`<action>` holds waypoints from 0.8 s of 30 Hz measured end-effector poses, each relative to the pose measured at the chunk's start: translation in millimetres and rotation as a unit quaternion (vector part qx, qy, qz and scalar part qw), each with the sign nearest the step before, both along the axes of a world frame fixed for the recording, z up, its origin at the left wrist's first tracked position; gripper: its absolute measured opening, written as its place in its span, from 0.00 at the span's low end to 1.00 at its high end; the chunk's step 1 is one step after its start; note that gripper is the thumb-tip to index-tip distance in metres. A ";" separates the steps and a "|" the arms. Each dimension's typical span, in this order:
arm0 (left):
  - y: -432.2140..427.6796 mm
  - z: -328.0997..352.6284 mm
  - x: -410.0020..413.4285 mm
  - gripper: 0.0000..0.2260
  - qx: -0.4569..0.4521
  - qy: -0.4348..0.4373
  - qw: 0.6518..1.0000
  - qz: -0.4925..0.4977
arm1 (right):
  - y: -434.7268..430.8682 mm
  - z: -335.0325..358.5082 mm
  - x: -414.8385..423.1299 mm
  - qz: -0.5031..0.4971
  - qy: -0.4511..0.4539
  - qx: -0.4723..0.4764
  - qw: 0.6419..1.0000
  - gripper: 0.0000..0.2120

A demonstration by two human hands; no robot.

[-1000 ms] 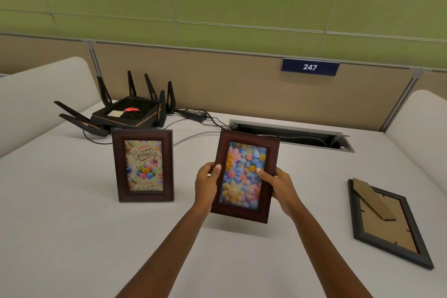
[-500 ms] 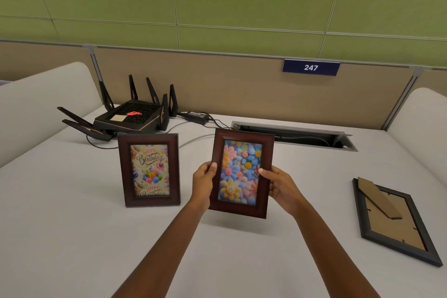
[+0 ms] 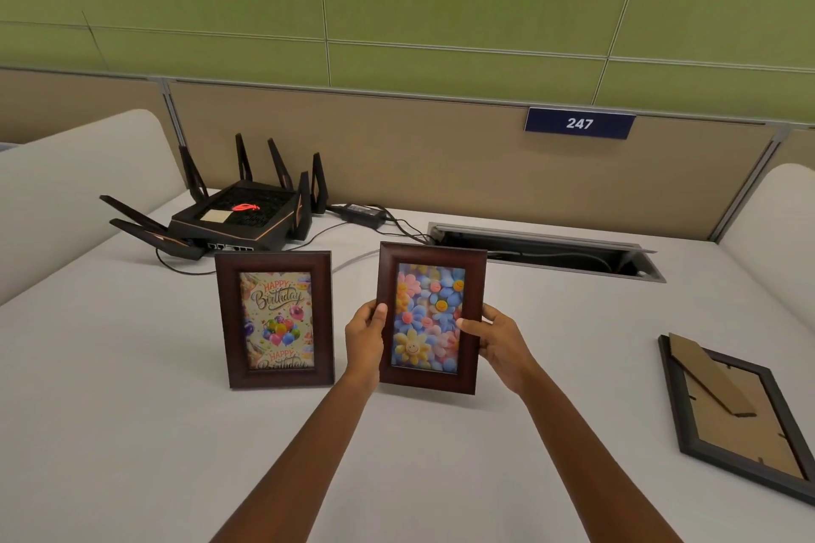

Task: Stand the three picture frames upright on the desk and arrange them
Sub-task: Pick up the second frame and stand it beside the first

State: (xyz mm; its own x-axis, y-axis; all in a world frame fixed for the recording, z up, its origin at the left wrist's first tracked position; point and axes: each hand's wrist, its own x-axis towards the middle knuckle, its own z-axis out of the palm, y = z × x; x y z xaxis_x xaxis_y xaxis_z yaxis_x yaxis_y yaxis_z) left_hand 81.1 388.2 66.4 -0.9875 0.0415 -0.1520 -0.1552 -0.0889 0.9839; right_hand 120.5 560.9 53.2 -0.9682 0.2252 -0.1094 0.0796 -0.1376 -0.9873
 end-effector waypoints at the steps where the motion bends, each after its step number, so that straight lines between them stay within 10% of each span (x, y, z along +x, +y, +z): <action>1: 0.5 -0.4 -1.3 0.14 0.001 0.002 1.000 0.001 | 0.6 -1.8 -2.3 -0.002 -0.002 0.001 1.000 0.11; 24: 13.4 -22.8 10.6 0.16 -0.170 0.132 0.975 0.063 | 7.4 -11.7 -7.9 0.006 -0.043 0.094 0.995 0.20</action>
